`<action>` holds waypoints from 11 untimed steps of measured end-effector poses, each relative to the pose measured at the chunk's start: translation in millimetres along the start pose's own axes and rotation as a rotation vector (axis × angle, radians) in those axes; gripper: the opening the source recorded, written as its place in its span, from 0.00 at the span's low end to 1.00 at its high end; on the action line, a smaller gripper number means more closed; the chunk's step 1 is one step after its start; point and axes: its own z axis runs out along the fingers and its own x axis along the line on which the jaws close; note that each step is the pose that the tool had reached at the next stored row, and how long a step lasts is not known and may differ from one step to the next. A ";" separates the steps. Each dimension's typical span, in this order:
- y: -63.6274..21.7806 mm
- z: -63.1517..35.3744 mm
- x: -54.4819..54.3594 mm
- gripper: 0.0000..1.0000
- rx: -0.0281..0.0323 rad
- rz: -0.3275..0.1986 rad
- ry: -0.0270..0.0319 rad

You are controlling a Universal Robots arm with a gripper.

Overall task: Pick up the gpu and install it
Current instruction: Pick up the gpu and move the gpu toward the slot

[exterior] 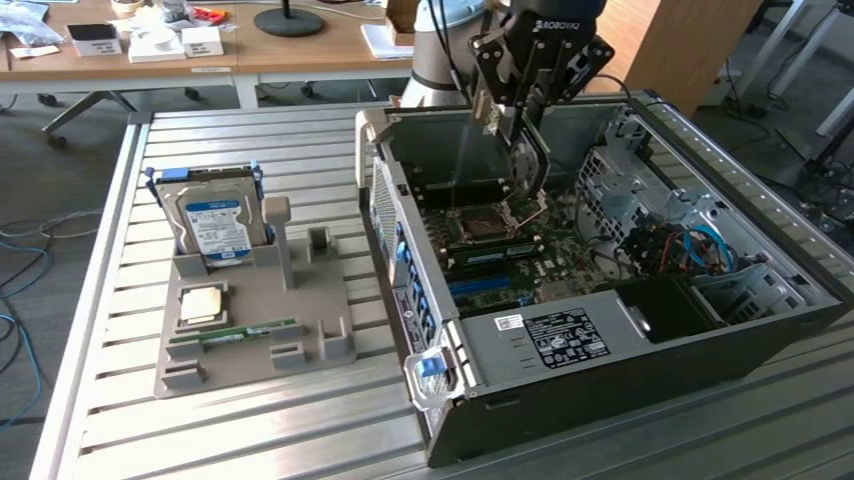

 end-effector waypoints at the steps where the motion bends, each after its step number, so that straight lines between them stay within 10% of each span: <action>1: 0.1 0.0 -1.6 0.27 0.0000 0.000 0.0000; 11: 1.2 0.4 -18.3 0.27 0.0000 0.000 0.0000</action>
